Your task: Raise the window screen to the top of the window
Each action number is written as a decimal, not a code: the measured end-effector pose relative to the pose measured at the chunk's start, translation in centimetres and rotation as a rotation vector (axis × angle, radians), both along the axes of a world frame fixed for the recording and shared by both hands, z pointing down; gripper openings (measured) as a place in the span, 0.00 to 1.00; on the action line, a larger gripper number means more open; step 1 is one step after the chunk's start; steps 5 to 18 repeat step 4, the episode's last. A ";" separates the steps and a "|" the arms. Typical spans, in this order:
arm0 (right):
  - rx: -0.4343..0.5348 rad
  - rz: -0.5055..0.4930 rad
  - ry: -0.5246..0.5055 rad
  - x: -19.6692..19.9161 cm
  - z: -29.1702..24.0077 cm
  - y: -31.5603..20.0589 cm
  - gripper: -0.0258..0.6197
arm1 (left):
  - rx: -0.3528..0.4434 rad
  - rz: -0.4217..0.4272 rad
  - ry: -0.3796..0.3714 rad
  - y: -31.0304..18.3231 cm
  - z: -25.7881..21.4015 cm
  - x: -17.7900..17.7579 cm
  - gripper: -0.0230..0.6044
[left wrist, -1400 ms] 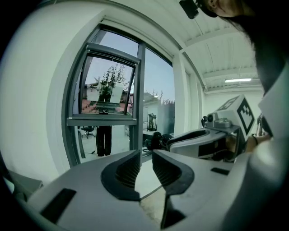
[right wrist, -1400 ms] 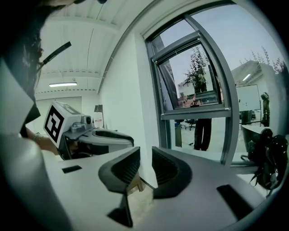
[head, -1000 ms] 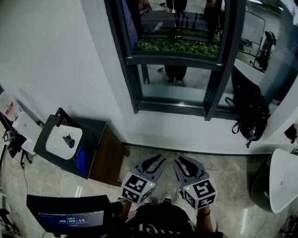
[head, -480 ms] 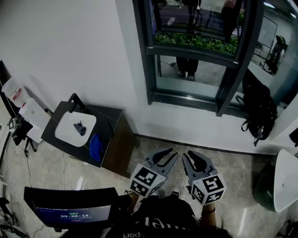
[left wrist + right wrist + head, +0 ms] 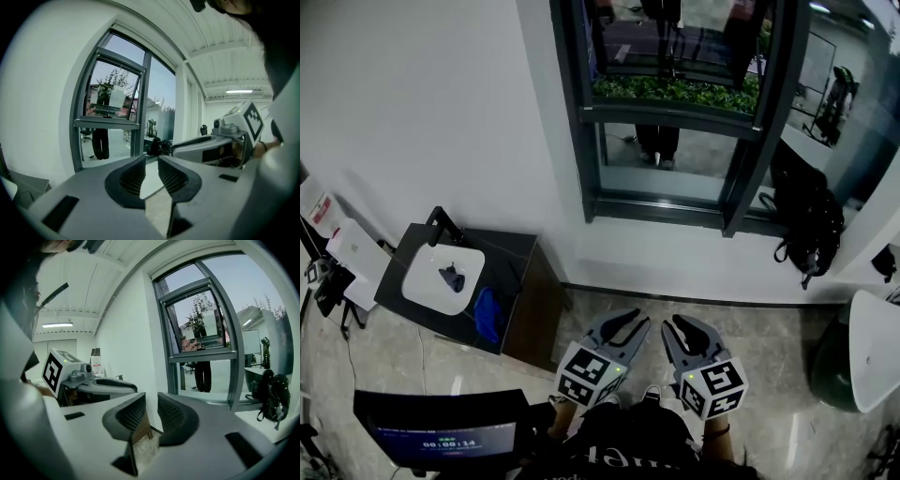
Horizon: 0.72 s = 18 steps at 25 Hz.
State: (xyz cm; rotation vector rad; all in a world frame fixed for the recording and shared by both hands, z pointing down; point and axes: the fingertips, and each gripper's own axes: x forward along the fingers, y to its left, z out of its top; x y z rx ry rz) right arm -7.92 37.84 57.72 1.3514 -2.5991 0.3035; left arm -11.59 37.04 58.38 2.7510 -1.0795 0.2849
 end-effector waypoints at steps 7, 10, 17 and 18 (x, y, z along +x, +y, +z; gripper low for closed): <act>-0.009 0.020 -0.006 0.6 0.6 0.0 0.17 | -0.009 0.003 -0.006 0.0 0.6 0.1 0.17; -0.009 0.020 -0.006 0.6 0.6 0.0 0.17 | -0.009 0.003 -0.006 0.0 0.6 0.1 0.17; -0.009 0.020 -0.006 0.6 0.6 0.0 0.17 | -0.009 0.003 -0.006 0.0 0.6 0.1 0.17; -0.009 0.020 -0.006 0.6 0.6 0.0 0.17 | -0.009 0.003 -0.006 0.0 0.6 0.1 0.17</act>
